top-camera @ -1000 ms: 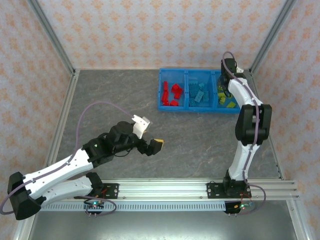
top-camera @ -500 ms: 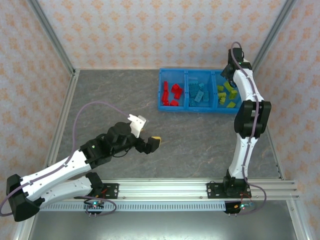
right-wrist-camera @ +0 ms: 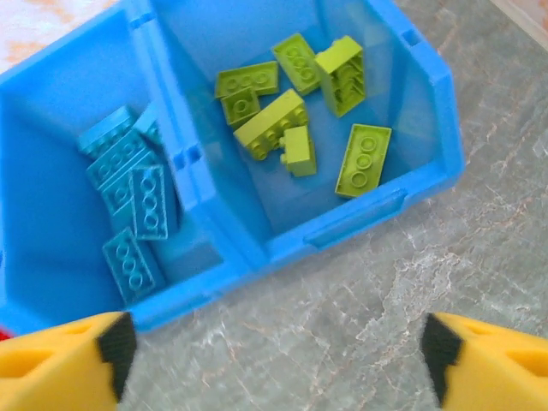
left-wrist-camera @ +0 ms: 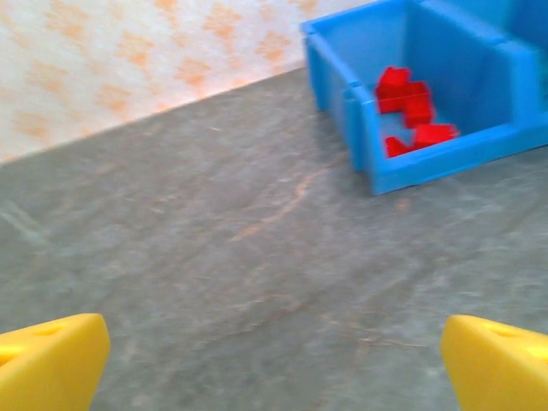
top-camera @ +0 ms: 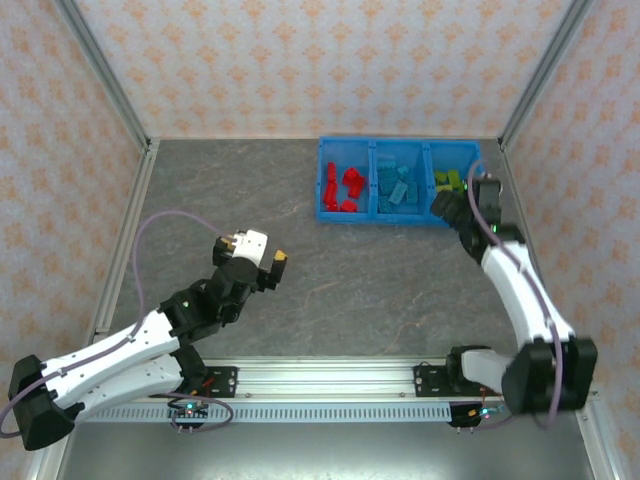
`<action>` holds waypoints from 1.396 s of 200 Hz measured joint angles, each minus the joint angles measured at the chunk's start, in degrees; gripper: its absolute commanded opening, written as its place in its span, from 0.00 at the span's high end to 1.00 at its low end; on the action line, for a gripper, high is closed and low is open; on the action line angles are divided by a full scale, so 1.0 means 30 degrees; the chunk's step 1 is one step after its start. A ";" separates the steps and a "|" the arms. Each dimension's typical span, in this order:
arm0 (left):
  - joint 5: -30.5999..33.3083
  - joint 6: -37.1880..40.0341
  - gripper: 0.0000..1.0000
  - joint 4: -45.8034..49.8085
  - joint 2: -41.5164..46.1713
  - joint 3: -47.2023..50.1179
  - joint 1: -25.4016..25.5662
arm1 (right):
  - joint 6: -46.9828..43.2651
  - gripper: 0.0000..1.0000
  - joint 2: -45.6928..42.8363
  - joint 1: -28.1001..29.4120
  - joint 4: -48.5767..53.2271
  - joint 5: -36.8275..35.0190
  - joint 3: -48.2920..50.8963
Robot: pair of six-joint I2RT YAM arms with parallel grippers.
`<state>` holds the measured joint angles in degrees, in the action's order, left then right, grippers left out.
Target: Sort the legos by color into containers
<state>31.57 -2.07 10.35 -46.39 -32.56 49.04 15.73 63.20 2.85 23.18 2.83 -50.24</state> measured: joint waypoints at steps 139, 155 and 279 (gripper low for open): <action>-0.3191 0.3213 0.00 -1.4265 -1.1220 0.3687 -1.1832 | -0.5275 0.01 0.8094 0.0080 -2.0903 -0.3847 0.9530; -0.3891 0.2929 0.00 -1.4790 -1.2378 0.3002 -1.2480 | -0.5355 0.01 0.8276 -0.0131 -2.1762 -0.3512 0.9464; -0.6965 0.0816 0.00 -1.7405 -1.3136 0.3082 -1.5220 | -0.5770 0.01 0.8196 -0.0211 -2.2112 -0.2936 0.9020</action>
